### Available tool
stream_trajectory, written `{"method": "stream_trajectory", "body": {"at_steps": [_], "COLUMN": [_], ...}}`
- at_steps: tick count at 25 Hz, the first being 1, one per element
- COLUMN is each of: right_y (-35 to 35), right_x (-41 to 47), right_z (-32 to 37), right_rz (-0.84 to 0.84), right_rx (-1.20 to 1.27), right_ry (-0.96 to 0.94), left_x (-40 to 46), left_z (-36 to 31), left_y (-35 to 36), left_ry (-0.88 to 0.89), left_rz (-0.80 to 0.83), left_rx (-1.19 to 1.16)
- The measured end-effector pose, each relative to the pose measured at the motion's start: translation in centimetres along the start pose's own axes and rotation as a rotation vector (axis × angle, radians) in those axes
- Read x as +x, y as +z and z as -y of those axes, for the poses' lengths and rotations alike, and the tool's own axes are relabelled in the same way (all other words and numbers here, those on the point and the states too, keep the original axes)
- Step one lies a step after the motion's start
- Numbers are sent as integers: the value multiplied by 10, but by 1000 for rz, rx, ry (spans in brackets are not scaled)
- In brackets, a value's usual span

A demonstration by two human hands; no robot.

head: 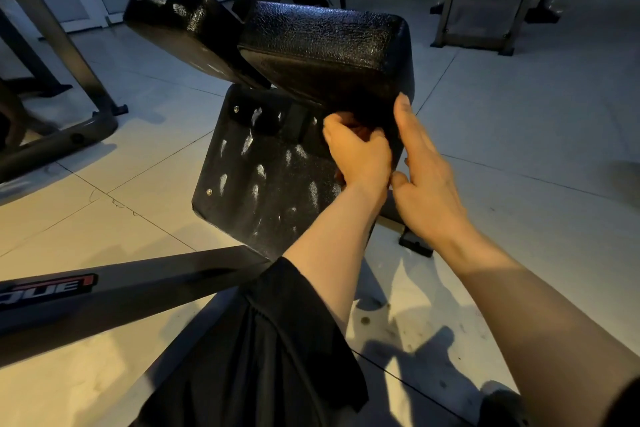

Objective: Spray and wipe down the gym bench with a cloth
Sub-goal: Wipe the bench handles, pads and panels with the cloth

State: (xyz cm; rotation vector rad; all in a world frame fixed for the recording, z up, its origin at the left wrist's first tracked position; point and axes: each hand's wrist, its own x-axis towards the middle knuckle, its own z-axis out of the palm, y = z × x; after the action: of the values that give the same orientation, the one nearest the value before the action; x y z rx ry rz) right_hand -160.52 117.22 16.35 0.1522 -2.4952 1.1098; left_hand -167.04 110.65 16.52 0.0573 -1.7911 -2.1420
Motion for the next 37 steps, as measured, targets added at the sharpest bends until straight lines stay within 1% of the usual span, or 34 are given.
{"method": "stream_trajectory", "body": {"at_steps": [1,2,4,5,6,7,8,9,11,12,14,16,17,20,21,22,25,27,30,33,35,37], "right_y": [-1,-2,-3,-3,-3,-1,2,6,15,19,31,42,49,62,66,69,84,88,83,82,90,98], "right_x": [0,0,0,0,0,-1,-2,-3,-4,-2,2,8,12,22,23,24,18,24,47,64,70,74], "right_z": [0,0,-1,-1,-1,0,2,2,5,6,10,14,17,24,25,27,22,12,0,-11,-17,-24], "right_rz": [3,-2,-30,-40,-42,-41,-48,-73,-154,-159,-81,-8,-15,-159,-195,-215,-228,-249,-300,-277,-222,-151], "right_rx": [-19,-47,-97,-100,-100,-104,-113,-123,-118,-94,34,180,218,226,203,146,-227,-448,-641,-828,-876,-845], "right_ry": [0,-3,-20,-27,-30,-27,-24,-21,-19,-27,-48,-45,-45,-67,-105,-181,-528,-669,-711,-716,-671,-574], "left_x": [2,7,13,13,12,9,6,6,11,13,16,13,12,23,30,37,50,57,73,83,86,91], "left_z": [2,4,-4,-9,-11,-9,-4,1,7,6,1,-4,-6,-15,-19,-21,-19,-12,-9,-18,-17,-12], "left_y": [-4,-7,-10,-10,-9,-7,-8,-10,-19,-25,-37,-49,-56,-76,-83,-87,-95,-97,-98,-93,-91,-91], "left_ry": [-48,-53,31,84,123,137,131,113,100,106,128,123,94,-35,-68,-77,-25,-37,-53,-35,-39,-50], "left_rz": [20,-33,-226,-248,-200,-110,-25,20,-4,-23,27,129,165,211,195,150,-86,-151,-93,14,66,98], "left_rx": [6,20,32,33,49,77,112,142,154,149,149,86,12,-199,-216,-203,-22,65,0,-84,-95,-95]}}
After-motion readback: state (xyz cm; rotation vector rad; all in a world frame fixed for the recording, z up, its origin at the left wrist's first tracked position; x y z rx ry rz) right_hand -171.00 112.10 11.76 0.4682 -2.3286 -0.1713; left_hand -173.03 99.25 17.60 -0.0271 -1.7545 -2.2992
